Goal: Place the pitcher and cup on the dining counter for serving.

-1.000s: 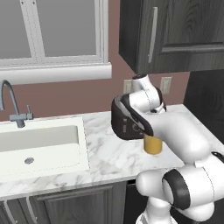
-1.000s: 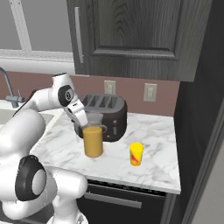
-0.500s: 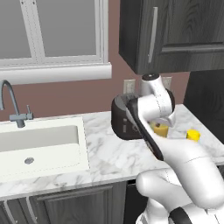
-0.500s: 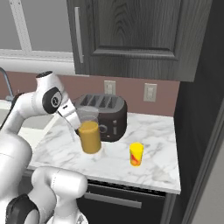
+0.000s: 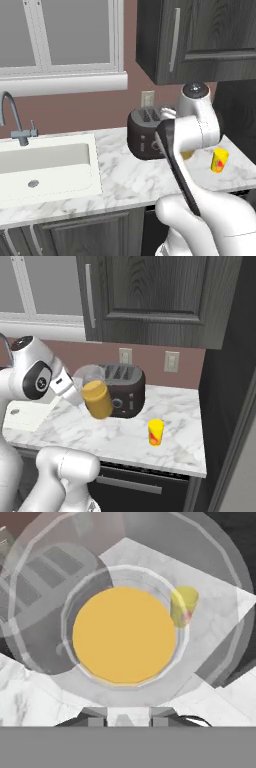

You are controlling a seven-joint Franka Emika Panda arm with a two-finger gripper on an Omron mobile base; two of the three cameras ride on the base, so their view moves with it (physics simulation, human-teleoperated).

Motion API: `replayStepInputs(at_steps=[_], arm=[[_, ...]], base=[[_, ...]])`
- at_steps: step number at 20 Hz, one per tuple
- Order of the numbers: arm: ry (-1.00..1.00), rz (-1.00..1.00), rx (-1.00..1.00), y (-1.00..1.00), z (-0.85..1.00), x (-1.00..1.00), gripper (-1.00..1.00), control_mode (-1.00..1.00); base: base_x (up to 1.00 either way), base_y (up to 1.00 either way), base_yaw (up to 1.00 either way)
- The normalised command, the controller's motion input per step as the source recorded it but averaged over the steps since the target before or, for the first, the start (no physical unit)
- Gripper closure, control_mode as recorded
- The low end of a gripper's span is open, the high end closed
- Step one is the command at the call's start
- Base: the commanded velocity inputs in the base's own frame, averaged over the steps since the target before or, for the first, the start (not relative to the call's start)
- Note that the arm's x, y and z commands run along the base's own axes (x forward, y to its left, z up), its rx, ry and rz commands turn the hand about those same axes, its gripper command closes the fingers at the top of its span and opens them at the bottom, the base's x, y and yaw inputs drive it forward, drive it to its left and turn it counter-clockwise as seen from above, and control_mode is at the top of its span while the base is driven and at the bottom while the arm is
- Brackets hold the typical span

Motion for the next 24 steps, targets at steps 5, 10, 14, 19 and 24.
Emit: replayStepInputs(at_steps=[5, 10, 14, 19, 24], arm=[[-0.16, 0.1, 0.0, 0.0, 0.35, -0.3, 1.0, -1.0], [-0.17, 0.23, 0.0, 0.0, 0.23, -0.58, 1.0, -1.0], [0.0, 0.0, 0.0, 0.0, 0.0, 0.0, 1.0, 1.0], [0.0, 0.0, 0.0, 0.0, 0.0, 0.0, 1.0, 1.0], [0.0, 0.0, 0.0, 0.0, 0.0, 0.0, 1.0, 1.0]], base=[[0.0, 0.0, 0.0], [0.0, 0.0, 0.0], [-0.87, 0.0, 0.57], [-0.74, 0.09, 0.78], [-0.39, 0.44, 0.87]])
